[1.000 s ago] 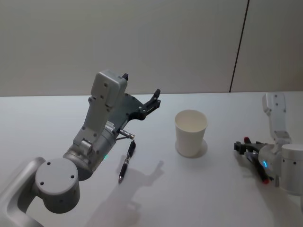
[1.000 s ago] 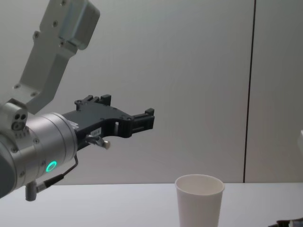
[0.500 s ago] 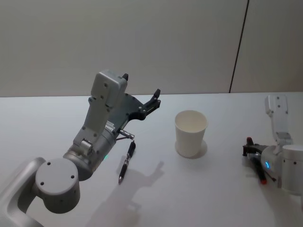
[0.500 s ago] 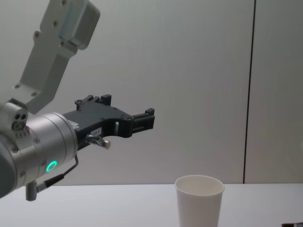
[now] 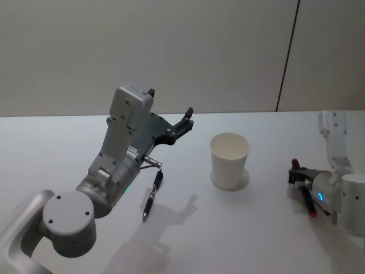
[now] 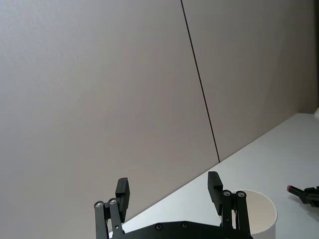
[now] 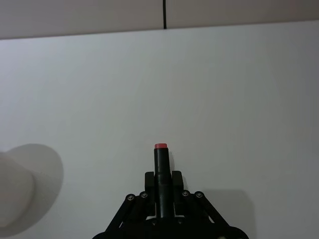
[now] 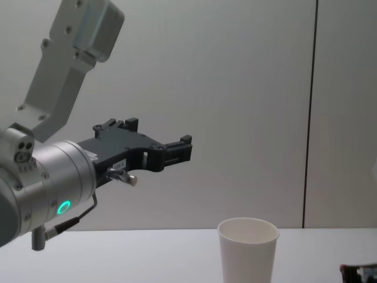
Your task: Place the pen into the pen holder.
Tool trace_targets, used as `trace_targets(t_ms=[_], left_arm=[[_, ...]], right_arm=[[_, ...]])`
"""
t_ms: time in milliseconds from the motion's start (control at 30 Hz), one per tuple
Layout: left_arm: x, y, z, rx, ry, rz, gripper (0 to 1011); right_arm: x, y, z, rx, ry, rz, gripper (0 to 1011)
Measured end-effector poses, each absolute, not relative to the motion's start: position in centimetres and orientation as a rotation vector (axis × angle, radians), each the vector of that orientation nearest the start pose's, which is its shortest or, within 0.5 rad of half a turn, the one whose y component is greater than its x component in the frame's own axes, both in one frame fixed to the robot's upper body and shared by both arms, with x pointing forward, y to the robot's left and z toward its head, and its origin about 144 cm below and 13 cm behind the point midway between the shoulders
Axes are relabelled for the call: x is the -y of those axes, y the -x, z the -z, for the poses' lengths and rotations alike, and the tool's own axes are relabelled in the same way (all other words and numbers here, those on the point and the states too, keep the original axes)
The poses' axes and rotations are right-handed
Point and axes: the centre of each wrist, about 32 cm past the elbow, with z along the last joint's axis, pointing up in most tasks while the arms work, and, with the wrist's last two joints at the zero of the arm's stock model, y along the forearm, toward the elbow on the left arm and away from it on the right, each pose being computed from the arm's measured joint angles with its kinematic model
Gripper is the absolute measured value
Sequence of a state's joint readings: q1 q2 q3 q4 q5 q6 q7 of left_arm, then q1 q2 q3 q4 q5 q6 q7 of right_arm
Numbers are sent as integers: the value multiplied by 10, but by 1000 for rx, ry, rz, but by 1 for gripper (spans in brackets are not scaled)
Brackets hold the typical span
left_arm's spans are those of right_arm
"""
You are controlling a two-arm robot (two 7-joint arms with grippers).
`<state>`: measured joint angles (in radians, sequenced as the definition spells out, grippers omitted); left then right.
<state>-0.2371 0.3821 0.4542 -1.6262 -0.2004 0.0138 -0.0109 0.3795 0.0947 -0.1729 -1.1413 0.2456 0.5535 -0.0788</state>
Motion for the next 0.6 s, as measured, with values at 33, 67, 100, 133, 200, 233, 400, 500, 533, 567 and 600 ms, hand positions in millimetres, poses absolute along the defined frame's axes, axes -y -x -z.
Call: trace_targets(t_ms=[33, 67, 100, 133, 200, 233, 400, 500, 533, 567, 600], left_arm=[[-198, -492, -1204, 268, -61, -1124, 1003], [-198, -492, -1204, 268, -61, -1124, 1003], [-198, -492, -1204, 268, -61, -1124, 1003], [-198, -492, -1204, 268, -61, -1124, 1003], [-198, -492, -1204, 268, -61, -1124, 1003], [-198, -492, -1204, 268, -61, -1124, 1003], [-198, -492, -1204, 268, -61, -1124, 1003], [-198, -492, -1204, 268, -61, -1124, 1003], [-198, -492, -1204, 268, -61, -1124, 1003], [-198, -492, -1204, 268, -61, -1124, 1003], [-198, -492, -1204, 268, -61, -1124, 1003]], right_arm=[[217, -560, -1143, -500, 448, 1452, 185], [216, -559, -1144, -494, 441, 1450, 185], [216, -559, -1145, -487, 433, 1449, 185], [216, -558, -1146, -481, 426, 1448, 185], [216, -556, -1150, -457, 399, 1443, 185], [215, -556, -1152, -444, 384, 1440, 185], [214, -552, -1159, -394, 332, 1429, 185], [214, -549, -1164, -362, 297, 1420, 185], [214, -549, -1165, -352, 286, 1418, 185], [213, -547, -1167, -335, 268, 1413, 185], [213, -547, -1167, -328, 261, 1410, 185]])
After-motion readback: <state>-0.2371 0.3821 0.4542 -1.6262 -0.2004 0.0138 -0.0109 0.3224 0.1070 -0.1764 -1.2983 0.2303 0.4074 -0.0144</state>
